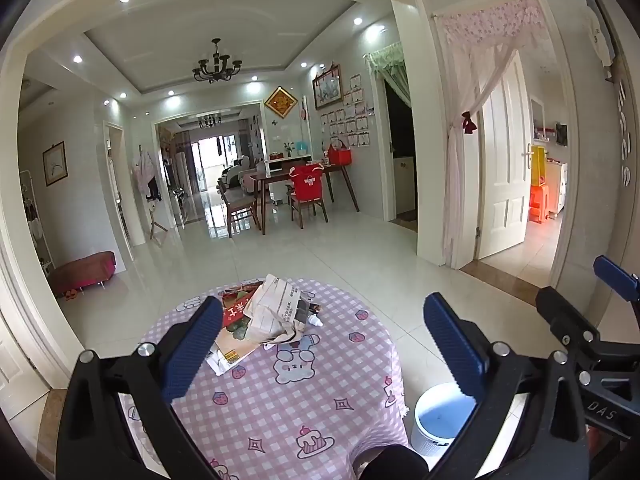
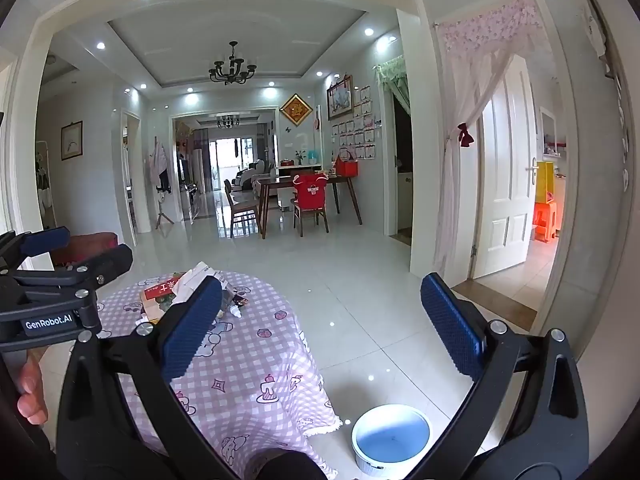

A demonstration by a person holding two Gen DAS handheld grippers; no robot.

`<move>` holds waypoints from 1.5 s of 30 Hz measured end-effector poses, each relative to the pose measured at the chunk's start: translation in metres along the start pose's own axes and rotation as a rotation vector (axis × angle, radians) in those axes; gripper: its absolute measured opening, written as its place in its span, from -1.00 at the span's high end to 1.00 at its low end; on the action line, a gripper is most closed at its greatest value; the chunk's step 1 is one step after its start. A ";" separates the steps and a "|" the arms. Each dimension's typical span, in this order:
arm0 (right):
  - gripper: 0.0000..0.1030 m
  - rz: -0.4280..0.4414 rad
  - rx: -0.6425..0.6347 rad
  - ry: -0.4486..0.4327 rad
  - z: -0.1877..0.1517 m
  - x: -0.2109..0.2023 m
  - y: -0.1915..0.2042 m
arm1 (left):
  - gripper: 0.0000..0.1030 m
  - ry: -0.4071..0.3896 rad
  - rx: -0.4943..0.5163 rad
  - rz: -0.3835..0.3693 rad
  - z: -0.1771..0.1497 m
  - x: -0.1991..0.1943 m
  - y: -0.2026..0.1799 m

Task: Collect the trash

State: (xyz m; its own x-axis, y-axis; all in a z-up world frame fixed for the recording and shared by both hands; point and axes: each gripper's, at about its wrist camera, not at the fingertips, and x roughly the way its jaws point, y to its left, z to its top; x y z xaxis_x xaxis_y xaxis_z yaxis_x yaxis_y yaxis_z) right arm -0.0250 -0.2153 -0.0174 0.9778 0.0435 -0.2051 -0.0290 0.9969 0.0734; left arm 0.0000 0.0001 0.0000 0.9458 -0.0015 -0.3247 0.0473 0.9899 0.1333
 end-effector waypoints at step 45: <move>-0.89 -0.016 0.006 0.080 0.023 0.064 0.007 | -0.91 0.110 0.018 -0.041 0.019 0.065 0.013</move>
State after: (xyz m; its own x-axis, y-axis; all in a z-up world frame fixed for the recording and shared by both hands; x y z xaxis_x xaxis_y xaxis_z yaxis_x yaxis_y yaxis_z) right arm 0.0426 -0.2071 -0.0080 0.9583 0.0331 -0.2838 -0.0121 0.9971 0.0756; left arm 0.0681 0.0106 -0.0019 0.9020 -0.0252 -0.4309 0.0919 0.9866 0.1346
